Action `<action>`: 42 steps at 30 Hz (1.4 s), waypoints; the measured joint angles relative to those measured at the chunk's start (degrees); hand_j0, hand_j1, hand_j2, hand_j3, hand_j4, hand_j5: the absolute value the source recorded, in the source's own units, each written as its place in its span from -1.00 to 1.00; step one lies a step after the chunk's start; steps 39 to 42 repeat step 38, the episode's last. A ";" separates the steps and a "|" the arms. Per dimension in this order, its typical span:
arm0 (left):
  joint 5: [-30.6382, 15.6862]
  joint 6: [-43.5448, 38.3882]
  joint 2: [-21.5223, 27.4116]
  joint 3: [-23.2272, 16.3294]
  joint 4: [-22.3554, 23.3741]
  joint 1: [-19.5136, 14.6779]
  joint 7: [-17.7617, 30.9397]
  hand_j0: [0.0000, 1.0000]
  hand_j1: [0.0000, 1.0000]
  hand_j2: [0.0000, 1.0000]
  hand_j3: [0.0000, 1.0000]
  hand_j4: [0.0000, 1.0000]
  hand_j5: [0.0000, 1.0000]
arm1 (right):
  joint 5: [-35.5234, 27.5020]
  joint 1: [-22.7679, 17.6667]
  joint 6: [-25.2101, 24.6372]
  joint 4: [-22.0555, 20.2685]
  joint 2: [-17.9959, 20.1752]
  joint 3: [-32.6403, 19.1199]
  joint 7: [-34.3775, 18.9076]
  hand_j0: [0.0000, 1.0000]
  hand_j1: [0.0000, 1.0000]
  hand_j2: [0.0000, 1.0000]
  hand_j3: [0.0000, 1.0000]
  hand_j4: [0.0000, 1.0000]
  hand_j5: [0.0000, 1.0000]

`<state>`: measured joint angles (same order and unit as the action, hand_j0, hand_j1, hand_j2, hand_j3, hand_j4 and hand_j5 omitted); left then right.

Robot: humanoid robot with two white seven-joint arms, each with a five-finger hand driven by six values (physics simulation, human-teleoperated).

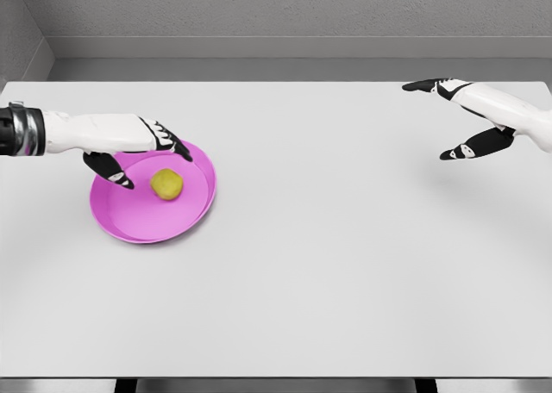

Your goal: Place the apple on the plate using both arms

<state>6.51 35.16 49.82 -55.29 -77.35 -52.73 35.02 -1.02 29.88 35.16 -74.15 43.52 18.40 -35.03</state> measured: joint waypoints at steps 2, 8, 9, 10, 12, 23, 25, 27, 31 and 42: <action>-0.98 0.01 -2.11 0.01 -0.32 -0.09 0.00 1.00 1.00 1.00 1.00 1.00 1.00 | -0.01 0.00 0.00 0.00 0.01 -0.01 0.00 1.00 1.00 1.00 1.00 1.00 1.00; -4.93 -0.03 -9.80 1.73 2.72 -2.73 0.00 1.00 1.00 1.00 1.00 1.00 1.00 | -0.01 -0.09 0.00 0.15 0.78 -0.12 0.00 1.00 1.00 1.00 1.00 1.00 1.00; -5.15 -0.05 -10.92 2.78 6.28 -3.87 -0.01 1.00 1.00 1.00 1.00 1.00 1.00 | -0.02 -0.09 0.00 0.18 0.99 -0.14 0.00 1.00 1.00 1.00 1.00 1.00 1.00; -5.19 -0.06 -12.08 3.88 10.72 -4.48 -0.01 1.00 1.00 1.00 1.00 1.00 1.00 | -0.01 -0.09 0.00 0.21 1.16 -0.15 0.00 1.00 1.00 1.00 1.00 1.00 1.00; -5.04 -0.04 -14.04 5.61 18.85 -4.31 -0.01 1.00 1.00 1.00 1.00 1.00 1.00 | -0.02 -0.18 0.00 0.21 1.39 -0.17 0.00 1.00 1.00 1.00 1.00 1.00 1.00; -5.72 -0.01 -15.45 8.20 31.33 -3.69 0.00 1.00 1.00 1.00 1.00 1.00 1.00 | 0.00 -0.97 0.00 0.03 1.79 -0.20 0.00 1.00 1.00 1.00 1.00 1.00 1.00; -5.87 0.00 -15.45 8.90 33.65 -3.69 0.00 1.00 1.00 1.00 1.00 1.00 1.00 | -0.01 -0.97 0.00 -0.03 2.33 -0.24 0.00 1.00 1.00 1.00 1.00 1.00 1.00; -5.95 0.00 -15.42 9.70 35.78 -3.69 0.00 1.00 1.00 1.00 1.00 1.00 1.00 | -0.02 -0.97 0.00 -0.06 2.66 -0.26 0.00 1.00 1.00 1.00 1.00 1.00 1.00; -5.99 -0.01 -15.38 10.58 38.27 -3.69 0.00 1.00 1.00 1.00 1.00 1.00 1.00 | -0.02 -0.97 0.00 -0.08 2.99 -0.27 0.00 1.00 1.00 1.00 1.00 1.00 1.00; -6.00 0.00 -15.35 10.97 40.66 -3.69 0.00 1.00 1.00 1.00 1.00 1.00 1.00 | -0.02 -0.97 0.00 -0.09 3.24 -0.32 0.00 1.00 1.00 1.00 1.00 1.00 1.00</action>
